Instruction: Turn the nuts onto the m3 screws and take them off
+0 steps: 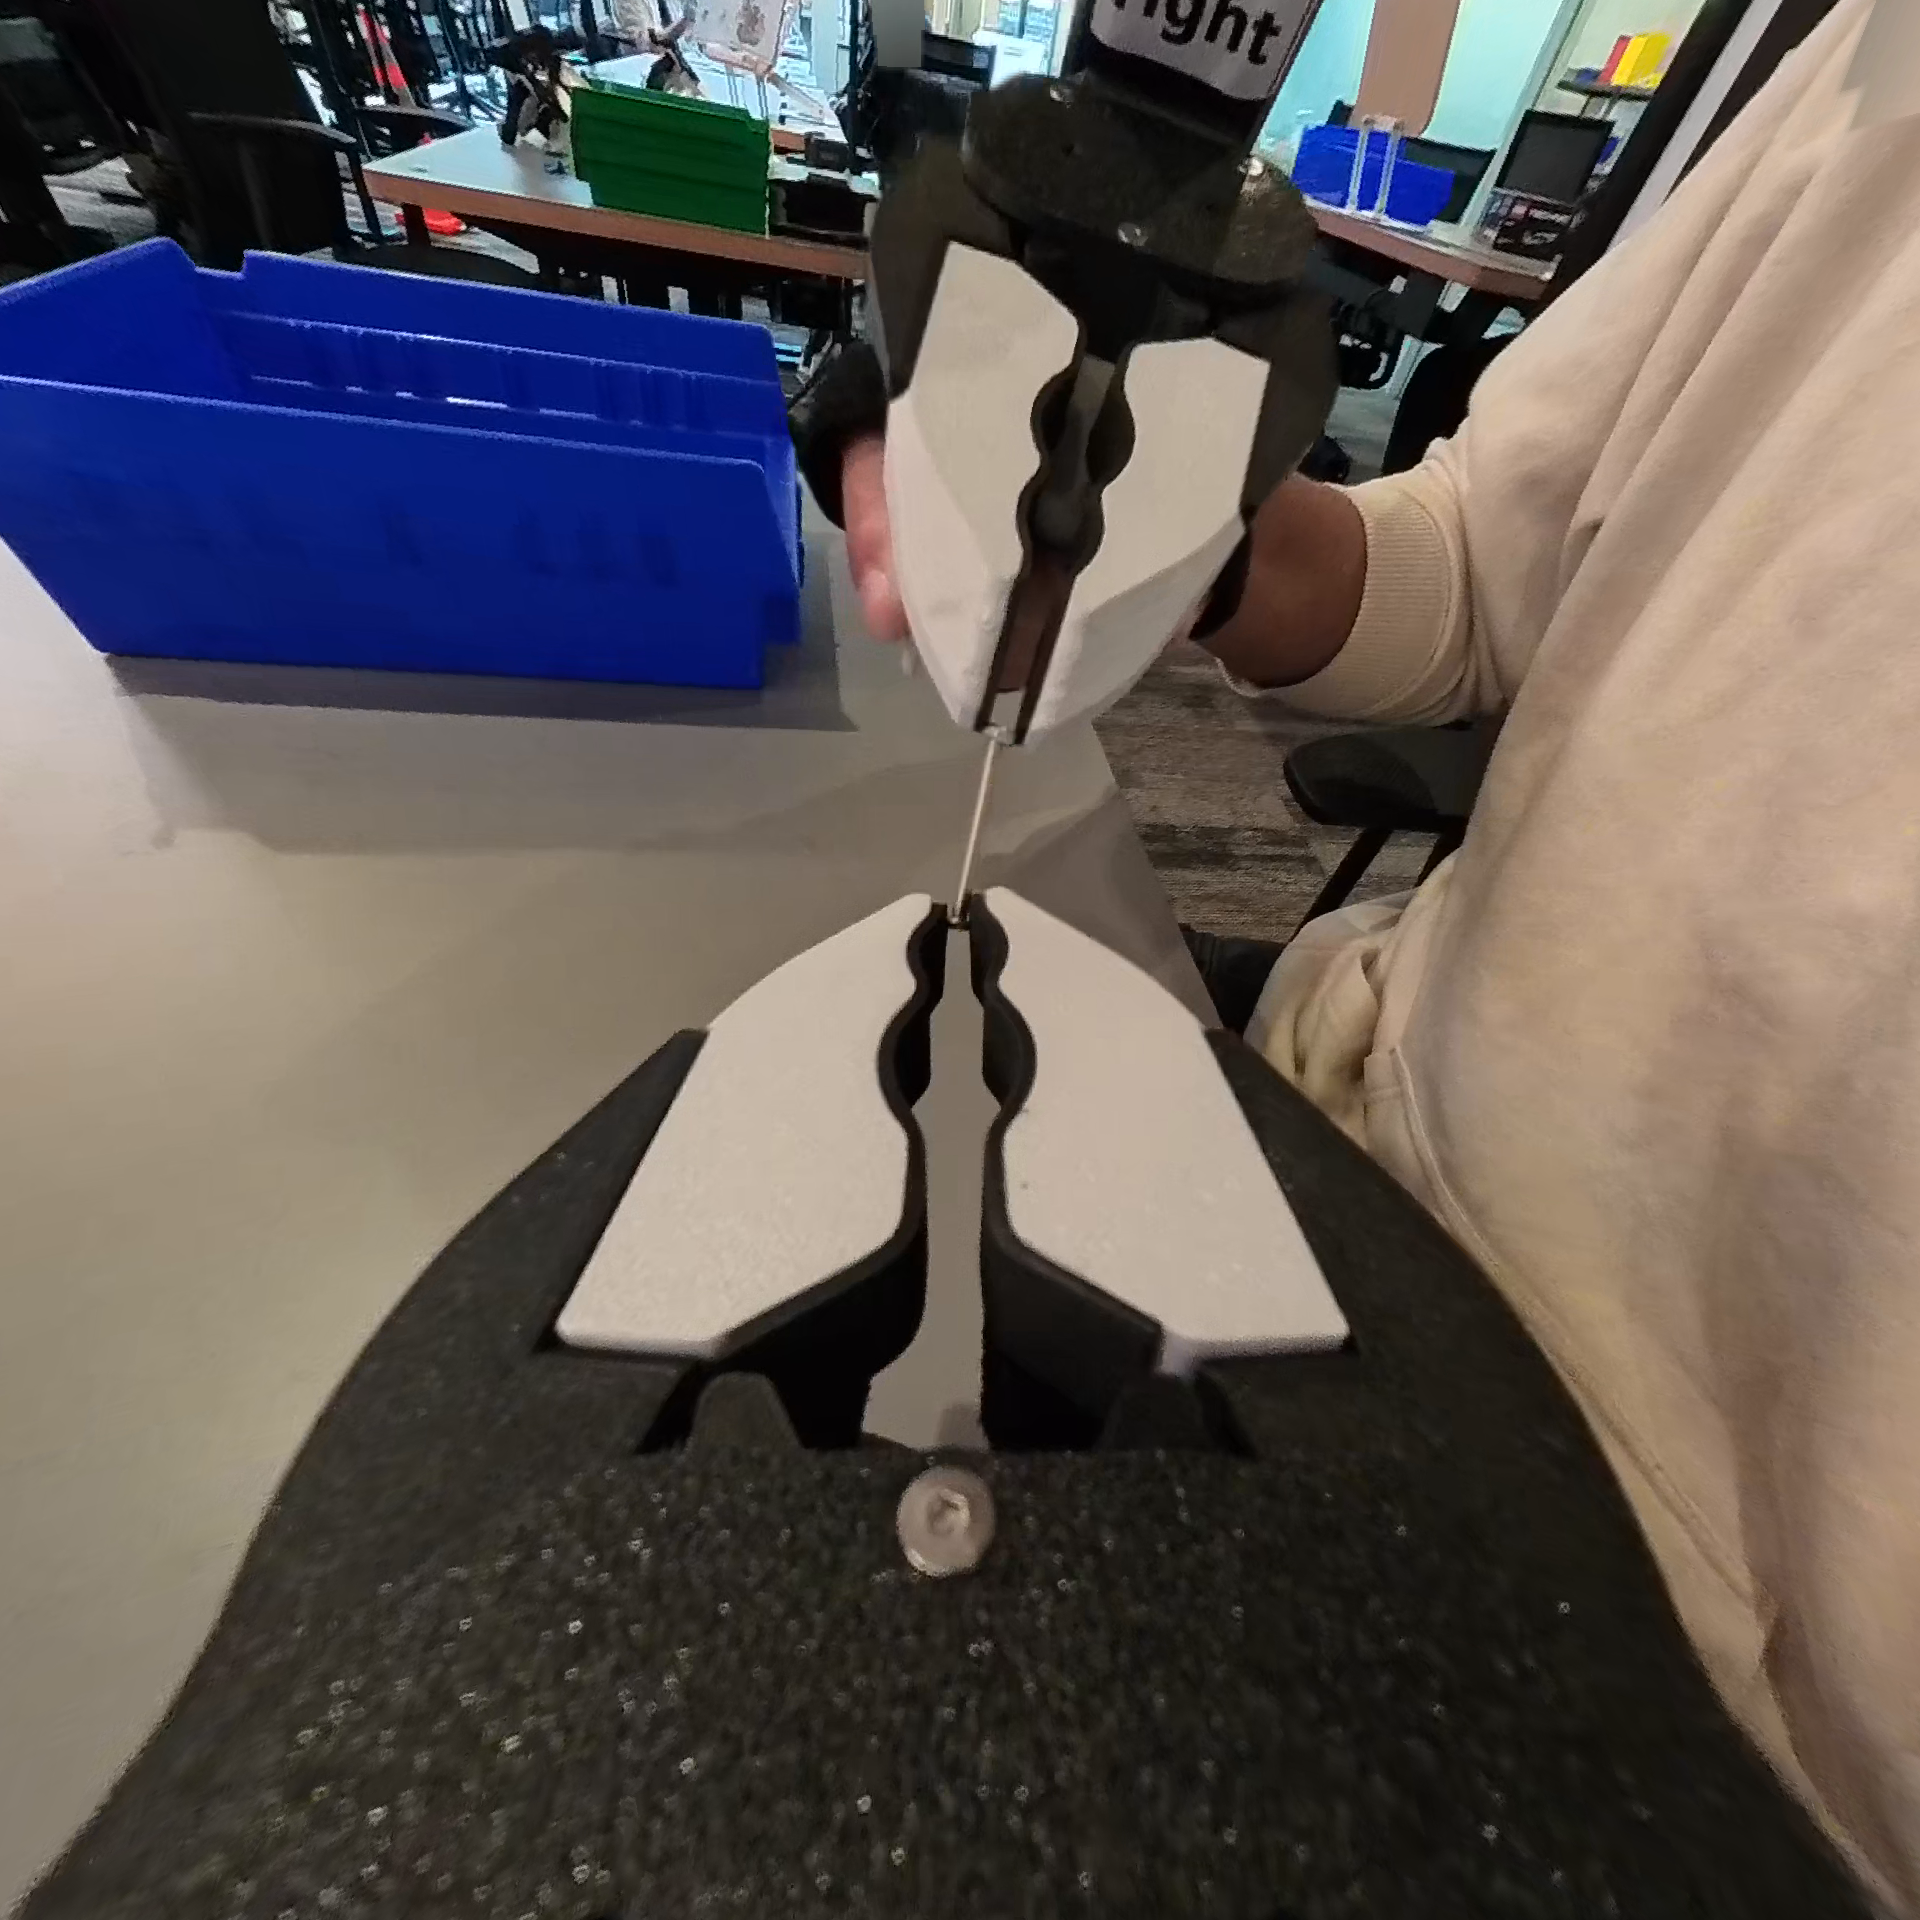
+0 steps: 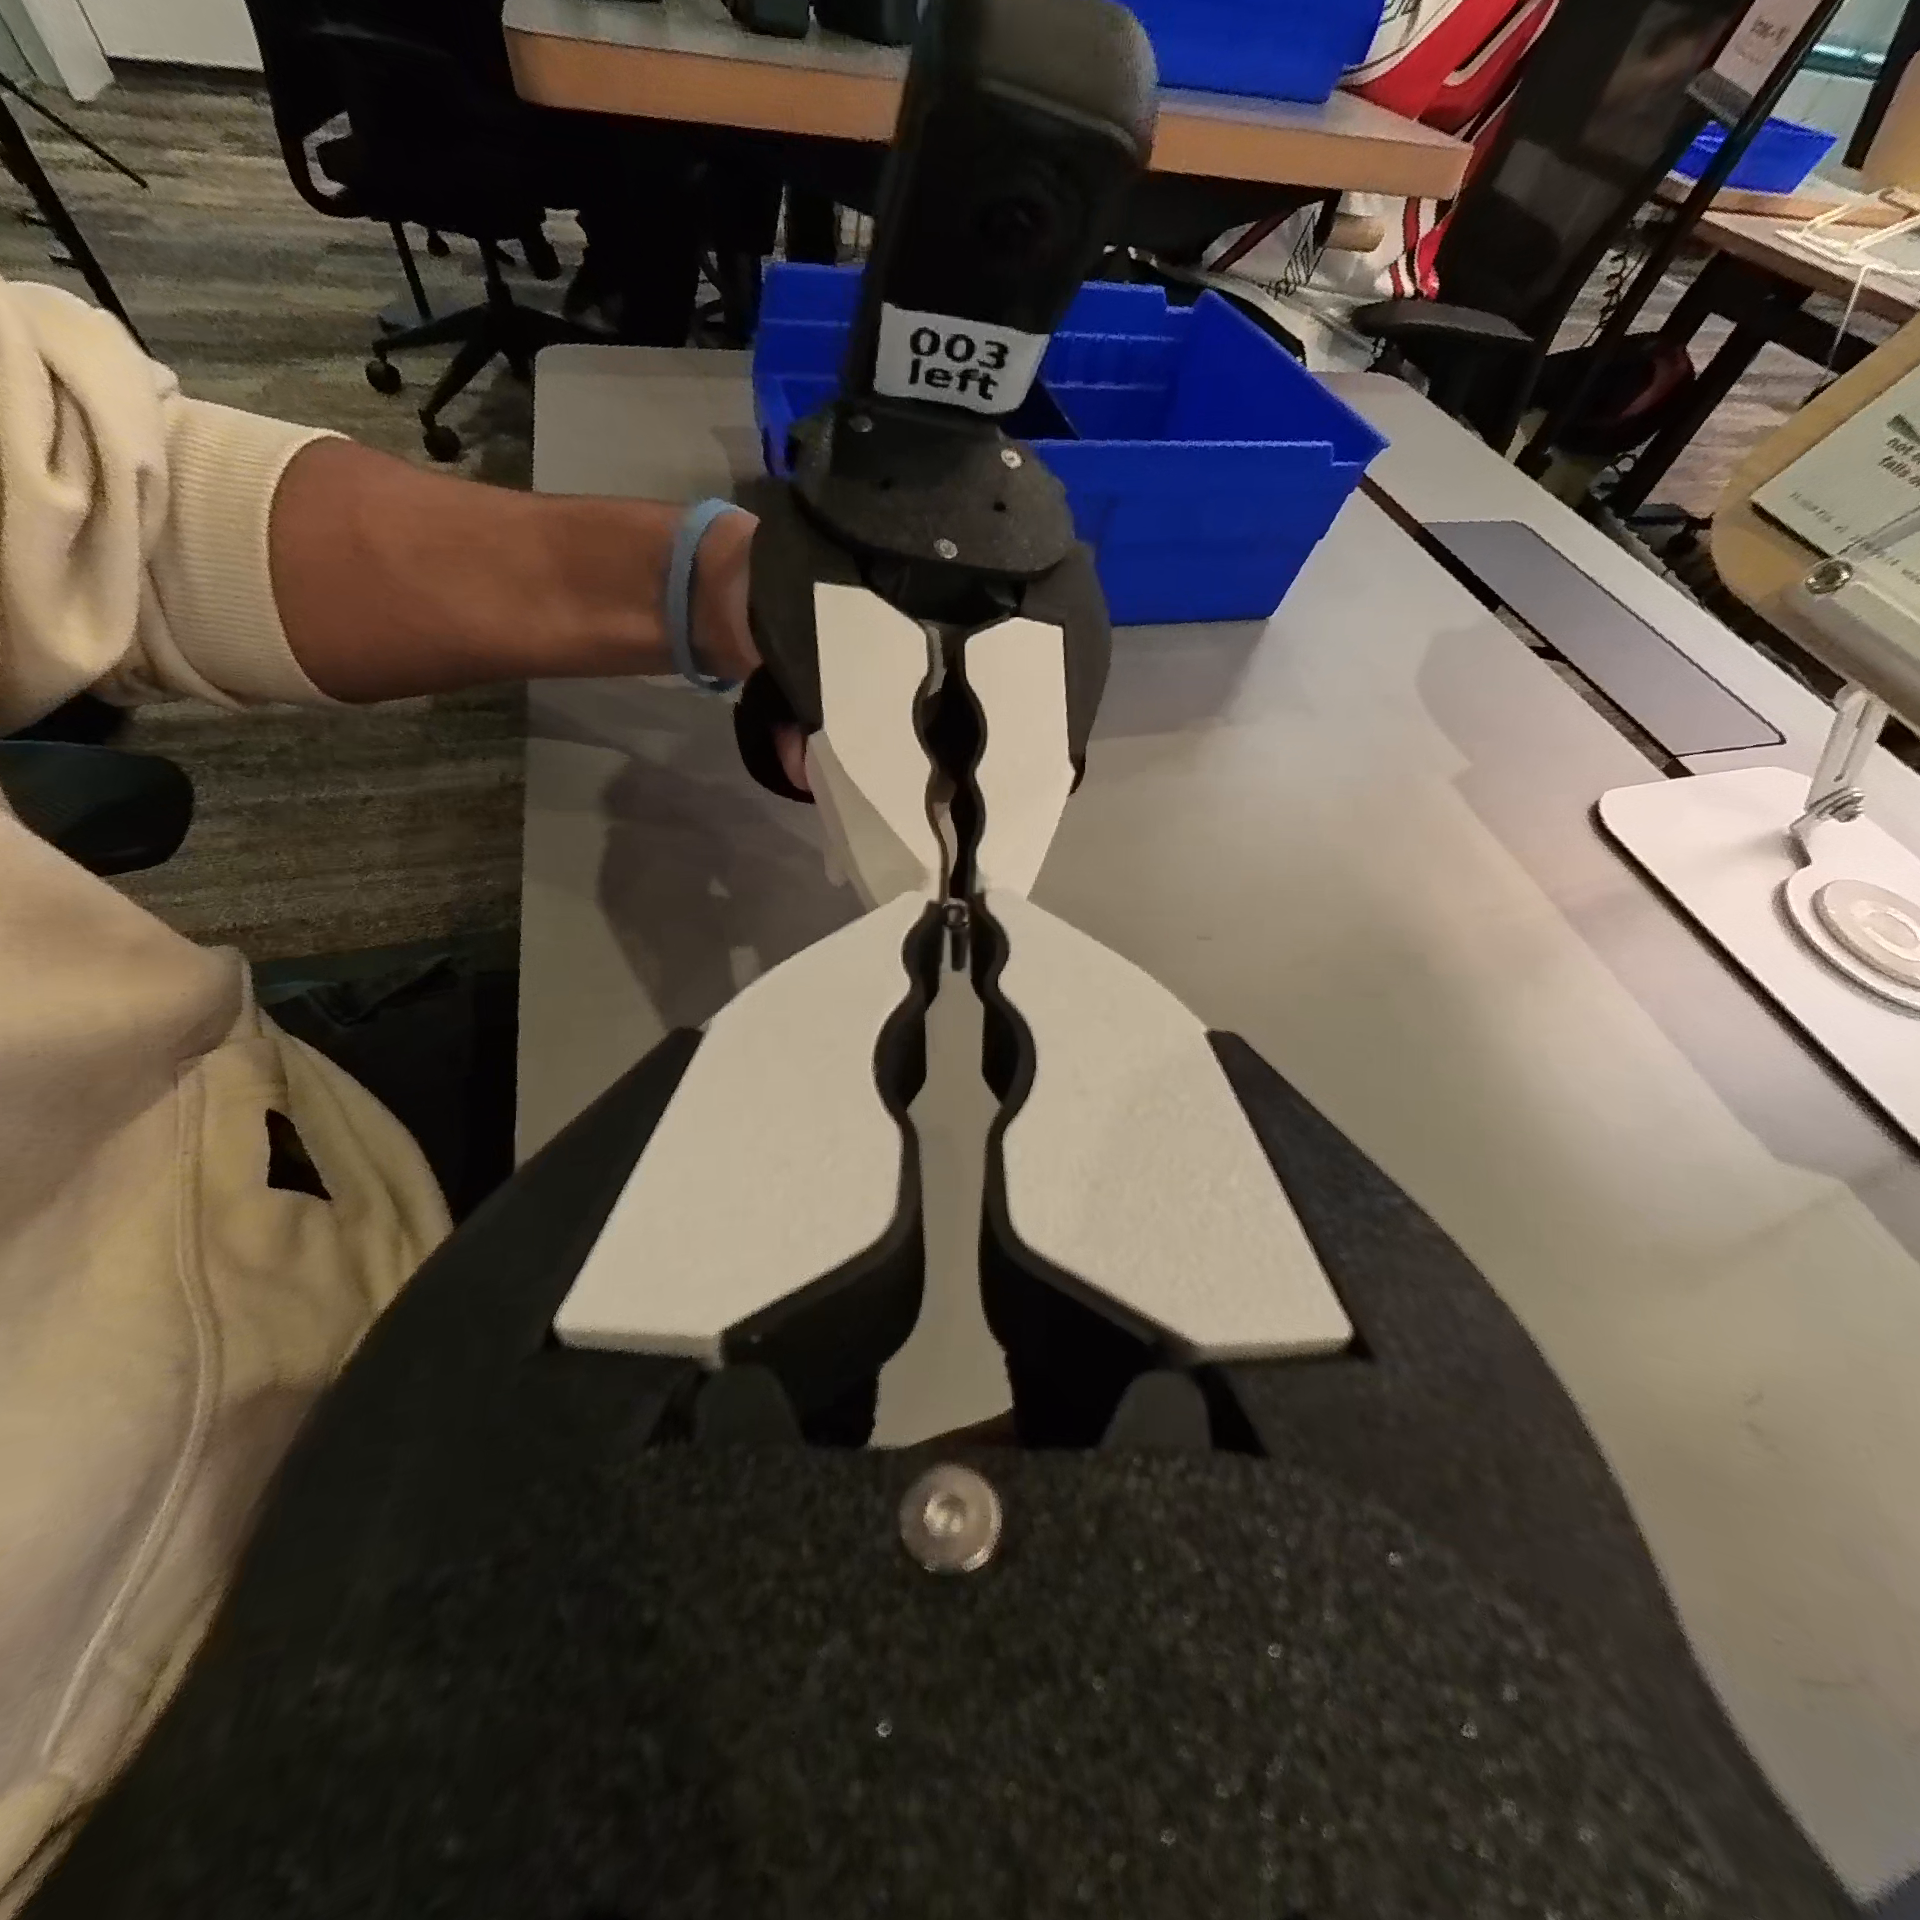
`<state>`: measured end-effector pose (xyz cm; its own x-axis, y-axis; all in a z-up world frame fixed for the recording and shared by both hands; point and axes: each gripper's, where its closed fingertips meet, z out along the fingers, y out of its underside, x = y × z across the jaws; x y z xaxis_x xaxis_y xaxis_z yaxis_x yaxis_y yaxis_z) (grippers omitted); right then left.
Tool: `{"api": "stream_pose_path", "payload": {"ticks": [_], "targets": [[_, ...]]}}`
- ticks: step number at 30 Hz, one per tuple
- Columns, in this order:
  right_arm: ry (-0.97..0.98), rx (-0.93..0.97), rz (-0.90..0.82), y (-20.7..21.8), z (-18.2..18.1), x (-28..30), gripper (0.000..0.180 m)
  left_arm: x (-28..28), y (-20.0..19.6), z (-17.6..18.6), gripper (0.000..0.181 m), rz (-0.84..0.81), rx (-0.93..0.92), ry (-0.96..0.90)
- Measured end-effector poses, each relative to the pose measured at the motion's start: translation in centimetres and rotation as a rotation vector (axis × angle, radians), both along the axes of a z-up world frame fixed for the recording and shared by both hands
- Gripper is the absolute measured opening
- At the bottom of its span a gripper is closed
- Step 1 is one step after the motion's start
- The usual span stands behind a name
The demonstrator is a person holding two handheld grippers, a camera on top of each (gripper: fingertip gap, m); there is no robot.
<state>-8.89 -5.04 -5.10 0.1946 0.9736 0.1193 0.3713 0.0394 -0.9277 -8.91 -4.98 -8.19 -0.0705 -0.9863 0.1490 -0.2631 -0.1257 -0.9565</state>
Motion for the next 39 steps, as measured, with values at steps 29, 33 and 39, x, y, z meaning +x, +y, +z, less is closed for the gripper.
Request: {"api": "stream_pose_path", "payload": {"ticks": [29, 33, 39], "targets": [[0.034, -0.026, 0.069, -1.0, 0.3, 0.3, 0.005, 0.2, -1.2, 0.2, 0.004, -0.104, -0.075, -0.018], [0.024, -0.02, 0.079, -1.2, 0.2, 0.3, 0.005, 0.3, -1.4, 0.2, 0.004, -0.114, -0.079, -0.012], [0.025, -0.025, 0.095, -1.4, 0.1, 0.1, 0.005, 0.3, -1.8, 0.0, 0.004, -0.134, -0.083, 0.0]]}}
